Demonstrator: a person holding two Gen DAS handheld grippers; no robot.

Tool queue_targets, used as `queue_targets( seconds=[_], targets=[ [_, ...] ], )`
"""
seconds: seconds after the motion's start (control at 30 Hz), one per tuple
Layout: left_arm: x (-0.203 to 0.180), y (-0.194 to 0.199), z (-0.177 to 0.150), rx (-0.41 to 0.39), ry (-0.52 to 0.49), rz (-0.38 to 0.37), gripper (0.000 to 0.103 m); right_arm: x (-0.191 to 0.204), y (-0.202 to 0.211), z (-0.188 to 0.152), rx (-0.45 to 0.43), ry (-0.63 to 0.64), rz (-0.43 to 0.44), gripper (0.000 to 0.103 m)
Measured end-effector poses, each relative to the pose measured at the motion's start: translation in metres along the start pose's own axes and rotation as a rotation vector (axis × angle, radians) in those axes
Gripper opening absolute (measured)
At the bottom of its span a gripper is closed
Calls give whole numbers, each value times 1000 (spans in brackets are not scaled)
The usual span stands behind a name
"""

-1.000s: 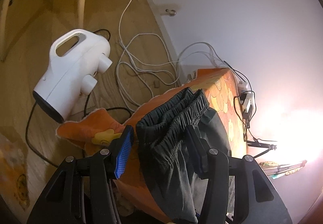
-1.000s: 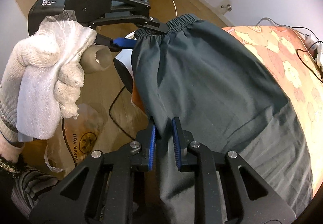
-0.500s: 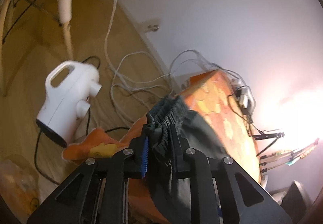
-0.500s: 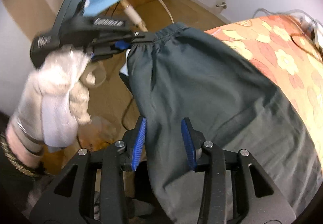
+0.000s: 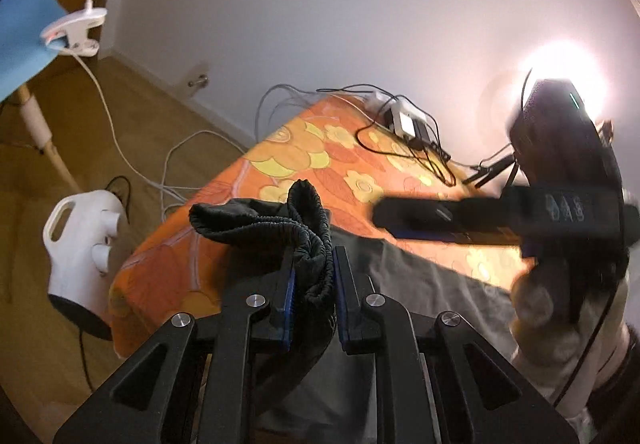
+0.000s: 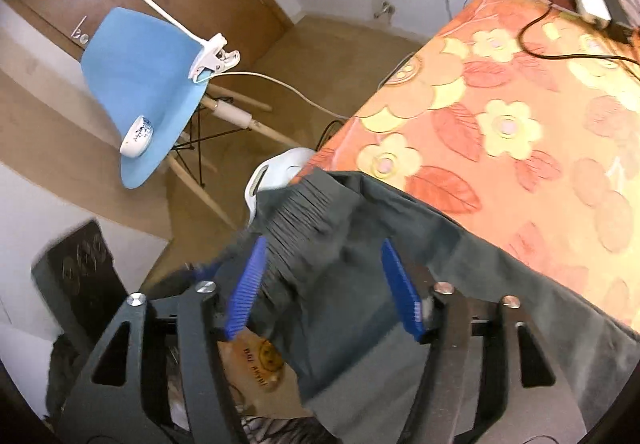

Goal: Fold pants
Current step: 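Bring the right gripper to the left gripper, gathering the waistband together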

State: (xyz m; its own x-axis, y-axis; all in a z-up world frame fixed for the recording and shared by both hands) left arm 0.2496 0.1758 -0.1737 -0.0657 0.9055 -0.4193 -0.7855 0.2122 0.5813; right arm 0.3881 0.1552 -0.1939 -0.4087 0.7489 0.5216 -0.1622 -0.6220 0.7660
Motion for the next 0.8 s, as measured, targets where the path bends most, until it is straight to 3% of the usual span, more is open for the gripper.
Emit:
queue_targets(
  seconds=[0.3, 0.5, 0.8],
  targets=[
    [6, 1, -1, -10, -2, 20, 15, 7, -59, 3, 146, -62, 31, 64],
    [-5, -6, -5, 4, -41, 3, 15, 25, -69, 1, 211, 21, 36, 65],
    [-15, -4, -6, 8, -60, -1, 15, 38, -81, -9, 277, 148, -39, 65]
  ],
)
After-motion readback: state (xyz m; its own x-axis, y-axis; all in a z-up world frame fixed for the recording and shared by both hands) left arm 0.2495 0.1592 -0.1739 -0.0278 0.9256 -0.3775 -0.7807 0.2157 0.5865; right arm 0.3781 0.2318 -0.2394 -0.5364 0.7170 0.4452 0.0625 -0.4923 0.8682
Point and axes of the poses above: each gripper's, at about its wrist camera, not at the fingertips, and y roughly against the way its jaws point, x to its left, z to its top, the point moved 7 cm from there along -y, roughly the way its jaws point, and after that the axes turned 4 degrees about -x, right-handed, at the moved point
